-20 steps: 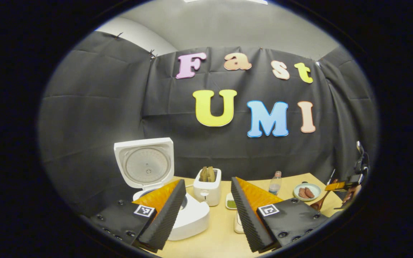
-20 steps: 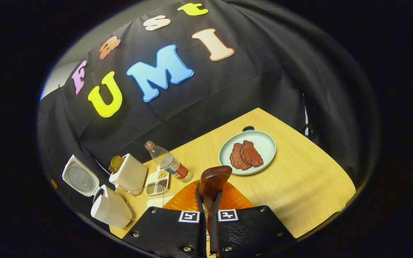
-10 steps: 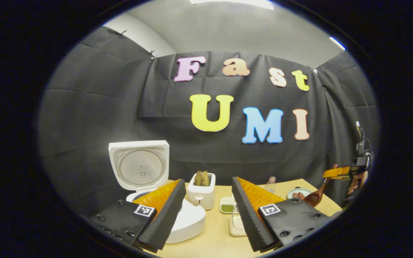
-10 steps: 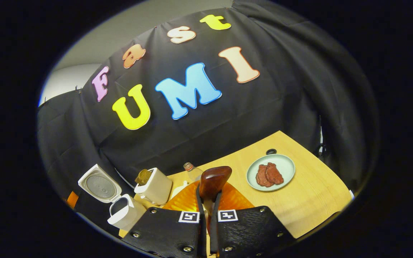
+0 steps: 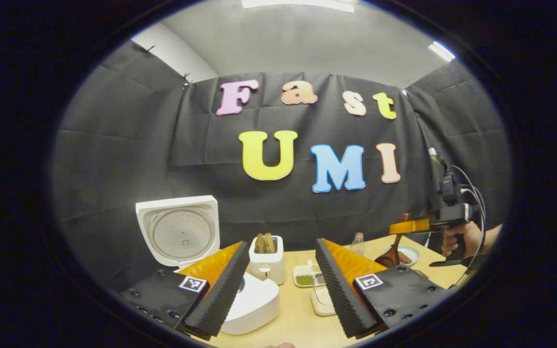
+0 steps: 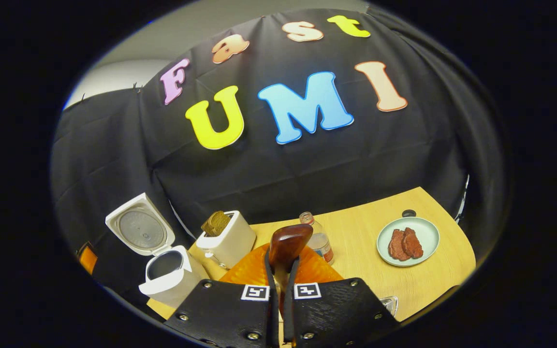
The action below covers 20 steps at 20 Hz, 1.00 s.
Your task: Close the left gripper, press the button to open the rice cooker; take a wooden spoon from the chopstick holder with the right hand, scoop a spoonful of rice and pour it into the rice cooker, then put the wooden spoon back into the chopstick holder.
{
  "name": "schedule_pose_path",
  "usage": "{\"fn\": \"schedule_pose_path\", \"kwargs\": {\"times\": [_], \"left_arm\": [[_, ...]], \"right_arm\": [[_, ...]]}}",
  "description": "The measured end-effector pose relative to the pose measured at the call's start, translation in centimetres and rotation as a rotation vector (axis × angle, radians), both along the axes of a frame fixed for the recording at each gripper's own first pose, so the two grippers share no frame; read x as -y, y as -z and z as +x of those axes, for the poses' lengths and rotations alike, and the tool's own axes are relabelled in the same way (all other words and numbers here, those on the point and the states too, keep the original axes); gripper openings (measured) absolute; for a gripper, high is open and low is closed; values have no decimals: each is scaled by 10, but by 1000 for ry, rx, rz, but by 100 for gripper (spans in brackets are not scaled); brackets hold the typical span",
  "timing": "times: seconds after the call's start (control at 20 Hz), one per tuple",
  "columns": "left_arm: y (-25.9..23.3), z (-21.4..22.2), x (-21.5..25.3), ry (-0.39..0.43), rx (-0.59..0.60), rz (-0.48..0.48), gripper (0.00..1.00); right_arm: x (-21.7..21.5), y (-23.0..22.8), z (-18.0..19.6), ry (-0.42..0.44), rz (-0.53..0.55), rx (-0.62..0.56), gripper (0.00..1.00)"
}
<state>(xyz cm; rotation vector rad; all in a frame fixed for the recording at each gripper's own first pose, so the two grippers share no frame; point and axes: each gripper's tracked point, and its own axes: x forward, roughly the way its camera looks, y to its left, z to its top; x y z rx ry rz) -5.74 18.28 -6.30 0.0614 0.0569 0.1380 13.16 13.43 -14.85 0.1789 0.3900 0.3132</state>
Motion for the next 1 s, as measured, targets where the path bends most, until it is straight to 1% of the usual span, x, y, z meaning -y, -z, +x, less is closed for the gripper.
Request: {"fn": "schedule_pose_path", "kwargs": {"times": [0.15, 0.2, 0.25, 0.3, 0.35, 0.4, 0.45, 0.6, 0.65, 0.7, 0.75, 0.8, 0.9, 1.0], "left_arm": [[-2, -1, -10, 6, -3, -9, 93], [-3, -3, -14, 3, 3, -11, 96], [-3, -5, -19, 2, 7, -11, 93], [-2, -5, -24, 0, 2, -11, 95], [3, -2, -29, -4, -9, -11, 95], [7, -2, -35, -9, -19, -13, 93], [10, -2, -40, -13, -25, -18, 96], [17, -5, -50, -24, -38, -16, 96], [20, -6, -53, -29, -46, -10, 96], [22, -9, -56, -32, -53, -3, 96], [26, -9, -59, -36, -62, 1, 96], [28, -10, -60, -40, -70, 1, 93], [31, -13, -66, -54, -76, -4, 93], [32, -14, -68, -63, -80, -14, 93]], "right_arm": [[-24, 29, 18, -33, -79, -22, 5], [-30, 42, 23, -42, -117, -34, 5], [-35, 53, 27, -52, -152, -41, 5], [-40, 66, 31, -62, -184, -46, 5], [-44, 78, 34, -71, -214, -53, 5], [-47, 91, 36, -80, -246, -64, 5], [-49, 103, 38, -85, -281, -74, 5], [-54, 131, 41, -111, -380, -81, 5], [-55, 137, 40, -123, -398, -80, 5], [-59, 138, 43, -127, -398, -56, 5], [-61, 139, 40, -133, -403, -58, 5], [-68, 141, 37, -138, -387, -67, 5], [-83, 147, 27, -151, -292, -115, 5], [-92, 150, 23, -140, -179, -160, 5]]}}
